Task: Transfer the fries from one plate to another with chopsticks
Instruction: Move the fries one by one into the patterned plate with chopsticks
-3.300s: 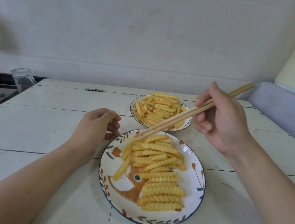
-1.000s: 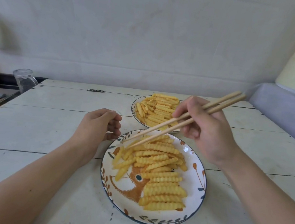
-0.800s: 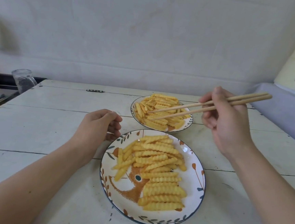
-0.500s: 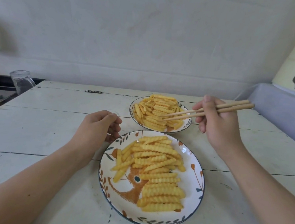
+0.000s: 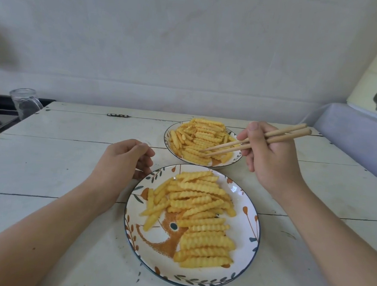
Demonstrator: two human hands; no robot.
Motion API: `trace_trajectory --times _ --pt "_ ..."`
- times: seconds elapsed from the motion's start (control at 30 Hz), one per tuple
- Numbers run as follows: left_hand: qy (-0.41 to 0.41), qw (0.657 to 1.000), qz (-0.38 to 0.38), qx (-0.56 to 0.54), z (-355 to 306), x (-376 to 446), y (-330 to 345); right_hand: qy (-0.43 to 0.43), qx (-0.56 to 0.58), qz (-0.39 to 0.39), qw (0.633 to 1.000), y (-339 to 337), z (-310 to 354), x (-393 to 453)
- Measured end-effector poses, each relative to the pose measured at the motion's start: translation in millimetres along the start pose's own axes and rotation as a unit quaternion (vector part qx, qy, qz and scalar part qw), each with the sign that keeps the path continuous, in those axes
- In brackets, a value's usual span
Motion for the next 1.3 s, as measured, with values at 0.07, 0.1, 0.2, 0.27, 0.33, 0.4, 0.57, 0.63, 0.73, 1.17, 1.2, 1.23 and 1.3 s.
trace_trajectory --times 0.07,0.1,0.2,0.27,0.33,0.4,0.57,0.63,0.73,1.17,1.2,1.23,1.3 --pt "0.002 1.000 0.003 0.004 0 0 0 -0.014 -0.002 0.010 1.000 1 1 -2" --pt "0.003 1.000 0.003 0.004 1 0 0 -0.024 -0.005 0.018 1.000 2 2 -3" --pt "0.001 1.000 0.002 0.003 1 0 0 -0.043 -0.008 0.019 0.999 3 4 -4" --pt "0.000 1.000 0.002 0.001 0 0 0 -0.018 0.045 -0.012 0.999 -1 5 -2" --pt "-0.001 1.000 0.004 0.001 0 -1 1 0.014 0.110 -0.049 0.993 -11 9 3" --pt "-0.002 1.000 0.004 0.001 0 -1 1 0.037 0.160 -0.061 0.985 -24 16 8" --pt "-0.002 1.000 0.002 0.007 0 -1 1 0.024 0.220 0.030 0.975 -51 33 14" --pt "-0.003 1.000 0.001 0.008 0 -1 1 0.017 0.204 0.071 0.976 -52 37 12" --pt "-0.002 1.000 0.002 0.010 0 0 1 0.013 0.184 0.105 0.977 -48 38 9" --pt "-0.001 1.000 0.004 0.013 1 0 1 0.031 0.071 -0.062 0.995 -38 10 15" --pt "-0.001 1.000 0.005 0.013 1 0 0 0.035 0.058 -0.053 0.996 -32 6 13" --pt "-0.002 1.000 0.005 0.012 1 0 0 0.037 0.055 -0.041 0.997 -26 2 11" --pt "-0.002 1.000 0.006 0.015 1 0 1 0.030 0.051 -0.020 0.998 -17 -2 7"
Point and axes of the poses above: each hand's wrist, its own x-axis towards the middle knuckle, its own y-axis out of the palm, z = x × y, the point moved 1 cm from there along x, towards the middle knuckle, and after that the axes turned 11 degrees about -x, right-handed, at the moved point
